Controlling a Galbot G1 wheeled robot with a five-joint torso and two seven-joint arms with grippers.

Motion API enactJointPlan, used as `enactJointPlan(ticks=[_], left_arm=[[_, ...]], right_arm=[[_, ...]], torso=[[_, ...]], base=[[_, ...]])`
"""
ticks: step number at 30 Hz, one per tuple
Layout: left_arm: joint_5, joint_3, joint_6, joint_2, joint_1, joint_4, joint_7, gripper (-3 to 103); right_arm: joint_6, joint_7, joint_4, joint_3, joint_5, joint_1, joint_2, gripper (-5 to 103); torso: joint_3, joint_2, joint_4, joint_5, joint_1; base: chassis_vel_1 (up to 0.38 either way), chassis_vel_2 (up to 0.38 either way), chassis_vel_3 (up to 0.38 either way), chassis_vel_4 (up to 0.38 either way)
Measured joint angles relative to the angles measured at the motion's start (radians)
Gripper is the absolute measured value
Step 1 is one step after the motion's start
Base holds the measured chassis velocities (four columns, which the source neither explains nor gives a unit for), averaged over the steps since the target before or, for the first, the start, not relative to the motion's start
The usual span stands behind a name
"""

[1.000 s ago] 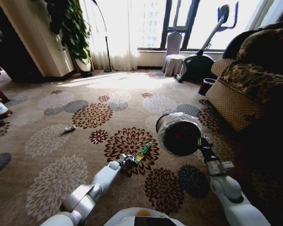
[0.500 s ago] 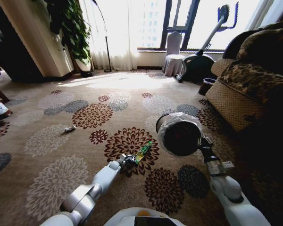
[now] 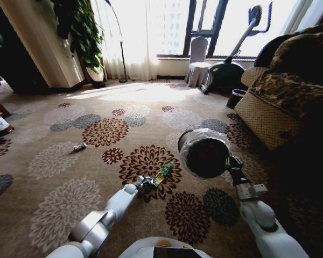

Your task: Pick up the trash from the ground and place it into the trash bin.

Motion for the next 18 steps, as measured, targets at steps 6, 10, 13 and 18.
enactJointPlan(ticks=[6,10,13,18], left_arm=[[0.0,0.0,0.0,0.0,0.0,0.0,0.0,0],[0.0,0.0,0.0,0.0,0.0,0.0,0.0,0],[0.0,0.0,0.0,0.0,0.0,0.0,0.0,0],[0.0,0.0,0.0,0.0,0.0,0.0,0.0,0]], right_arm=[[0.0,0.0,0.0,0.0,0.0,0.0,0.0,0],[0.0,0.0,0.0,0.0,0.0,0.0,0.0,0],[0.0,0.0,0.0,0.0,0.0,0.0,0.0,0],[0.0,0.0,0.0,0.0,0.0,0.0,0.0,0]], torso=[[0.0,0.0,0.0,0.0,0.0],[0.0,0.0,0.0,0.0,0.0],[0.0,0.0,0.0,0.0,0.0],[0.0,0.0,0.0,0.0,0.0]], base=[[0.0,0.0,0.0,0.0],[0.0,0.0,0.0,0.0],[0.0,0.0,0.0,0.0],[0.0,0.0,0.0,0.0]])
